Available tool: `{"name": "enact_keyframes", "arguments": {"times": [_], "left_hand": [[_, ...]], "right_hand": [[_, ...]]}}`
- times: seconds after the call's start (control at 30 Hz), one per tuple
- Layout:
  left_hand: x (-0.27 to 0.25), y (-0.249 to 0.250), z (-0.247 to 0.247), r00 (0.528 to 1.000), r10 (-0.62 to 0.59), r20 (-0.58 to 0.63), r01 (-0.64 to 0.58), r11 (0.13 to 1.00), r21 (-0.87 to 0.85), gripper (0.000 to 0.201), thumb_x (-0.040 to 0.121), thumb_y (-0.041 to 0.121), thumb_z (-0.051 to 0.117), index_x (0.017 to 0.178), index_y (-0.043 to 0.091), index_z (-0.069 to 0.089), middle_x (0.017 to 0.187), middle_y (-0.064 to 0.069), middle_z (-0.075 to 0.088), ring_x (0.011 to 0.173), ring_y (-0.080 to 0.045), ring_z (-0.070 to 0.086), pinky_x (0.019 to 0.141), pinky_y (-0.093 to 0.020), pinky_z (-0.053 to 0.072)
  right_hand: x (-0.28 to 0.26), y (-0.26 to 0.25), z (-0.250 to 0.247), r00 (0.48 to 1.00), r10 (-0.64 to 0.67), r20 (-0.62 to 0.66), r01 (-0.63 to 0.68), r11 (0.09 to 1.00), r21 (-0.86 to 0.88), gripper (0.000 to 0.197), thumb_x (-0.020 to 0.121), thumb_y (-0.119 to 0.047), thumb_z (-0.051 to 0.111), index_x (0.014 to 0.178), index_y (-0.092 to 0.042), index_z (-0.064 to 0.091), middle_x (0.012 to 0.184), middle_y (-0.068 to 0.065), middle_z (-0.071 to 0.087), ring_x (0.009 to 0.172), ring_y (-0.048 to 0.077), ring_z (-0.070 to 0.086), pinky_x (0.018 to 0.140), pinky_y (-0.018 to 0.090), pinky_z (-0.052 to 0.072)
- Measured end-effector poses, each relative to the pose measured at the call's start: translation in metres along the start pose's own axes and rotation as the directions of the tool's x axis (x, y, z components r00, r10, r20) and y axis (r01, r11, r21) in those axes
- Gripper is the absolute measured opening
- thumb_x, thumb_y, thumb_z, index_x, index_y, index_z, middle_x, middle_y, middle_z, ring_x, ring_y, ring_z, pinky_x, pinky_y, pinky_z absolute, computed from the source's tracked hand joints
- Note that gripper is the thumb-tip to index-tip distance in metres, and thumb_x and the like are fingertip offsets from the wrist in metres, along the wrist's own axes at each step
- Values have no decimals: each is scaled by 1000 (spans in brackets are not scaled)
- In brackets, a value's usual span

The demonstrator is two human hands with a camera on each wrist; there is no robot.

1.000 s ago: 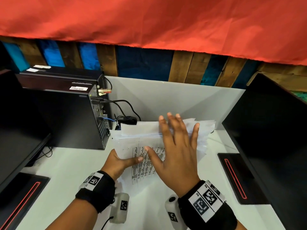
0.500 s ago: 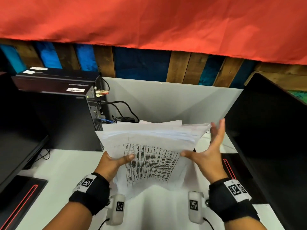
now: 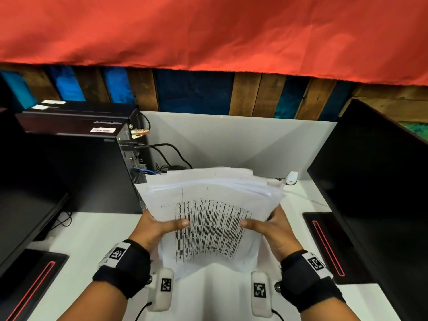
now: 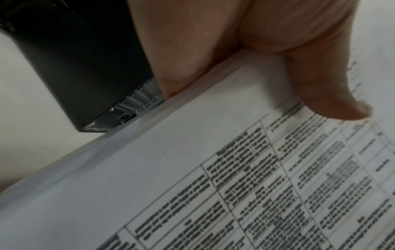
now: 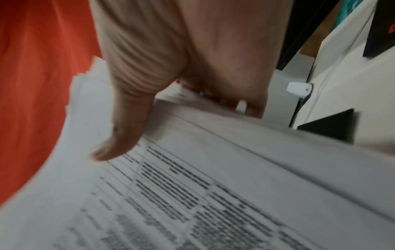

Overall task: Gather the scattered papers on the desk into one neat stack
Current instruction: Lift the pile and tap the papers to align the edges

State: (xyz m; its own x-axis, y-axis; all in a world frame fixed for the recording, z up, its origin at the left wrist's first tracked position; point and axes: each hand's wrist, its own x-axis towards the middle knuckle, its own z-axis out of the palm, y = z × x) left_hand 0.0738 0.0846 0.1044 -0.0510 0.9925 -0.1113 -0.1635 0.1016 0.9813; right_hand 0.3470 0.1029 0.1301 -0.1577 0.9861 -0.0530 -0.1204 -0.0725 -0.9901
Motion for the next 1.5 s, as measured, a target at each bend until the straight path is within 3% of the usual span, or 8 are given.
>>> {"name": "enact_keyframes", "arguments": {"times": [0.3, 0.47, 0.57, 0.77, 0.97, 1.2, 1.4, 1.5], "left_hand": [[-7, 16, 2, 994, 88, 62, -87, 996, -22, 105, 28, 31, 97, 122, 6, 59, 112, -10, 73, 106, -22, 69, 84, -32, 58], [-10, 28, 6, 985, 146, 91, -141, 988, -56, 101, 26, 32, 98, 117, 9, 61, 110, -7, 74, 103, -19, 70, 77, -25, 58], [-12, 33, 8, 981, 164, 101, -158, 985, -68, 99, 27, 32, 98, 116, 9, 61, 110, -8, 74, 103, -20, 70, 79, -27, 58], [-18, 44, 12, 970, 244, -7, -244, 965, -100, 86, 32, 53, 92, 105, 14, 67, 99, 0, 77, 95, -14, 73, 75, -21, 57], [-19, 66, 20, 912, 371, -178, -366, 929, 61, 67, 58, 66, 73, 98, 12, 70, 101, -7, 72, 95, -21, 68, 80, -28, 55], [-18, 84, 38, 838, 430, -336, -363, 899, 245, 34, 70, 46, 75, 80, 13, 72, 73, 8, 68, 72, 2, 59, 70, -6, 45], [-15, 73, 35, 806, 398, -438, -274, 907, 319, 6, 82, 16, 68, 77, 14, 71, 80, 5, 72, 78, 1, 62, 82, -21, 45], [-16, 66, 31, 776, 383, -501, -271, 920, 283, 8, 85, 15, 63, 81, 16, 70, 84, 3, 70, 84, -8, 63, 86, -26, 47]], "right_hand": [[-14, -3, 19, 906, -309, -290, 305, 950, -60, 100, 49, -27, 93, 128, -45, 35, 129, -7, 55, 123, 13, 55, 102, 34, 48], [-20, -18, 33, 843, -521, -134, 440, 811, -386, 110, 58, -45, 85, 136, -64, 10, 142, -13, 34, 135, 4, 35, 113, 29, 33], [-21, -22, 40, 793, -605, -69, 452, 661, -599, 95, 65, -50, 78, 137, -64, 18, 131, -5, 30, 124, 0, 38, 102, 10, 34], [-16, -24, 46, 766, -636, -96, 333, 520, -787, 64, 72, -49, 77, 128, -41, 49, 118, -12, 23, 109, 5, 40, 97, 29, 46], [-21, -20, 53, 760, -642, -103, 316, 503, -805, 68, 74, -46, 76, 133, -43, 42, 124, -5, 26, 110, 8, 42, 90, 20, 45], [-27, -15, 58, 751, -650, -115, 311, 502, -807, 55, 74, -41, 77, 124, -35, 55, 127, 1, 31, 113, 18, 47, 93, 27, 47], [-28, -10, 57, 698, -700, -150, 349, 515, -783, 54, 74, -36, 78, 123, -32, 57, 127, 3, 32, 115, -7, 36, 93, 5, 36], [-28, -6, 55, 726, -664, -179, 319, 556, -767, 59, 74, -36, 78, 127, -28, 54, 130, 0, 29, 118, 8, 47, 96, 11, 39]]}}
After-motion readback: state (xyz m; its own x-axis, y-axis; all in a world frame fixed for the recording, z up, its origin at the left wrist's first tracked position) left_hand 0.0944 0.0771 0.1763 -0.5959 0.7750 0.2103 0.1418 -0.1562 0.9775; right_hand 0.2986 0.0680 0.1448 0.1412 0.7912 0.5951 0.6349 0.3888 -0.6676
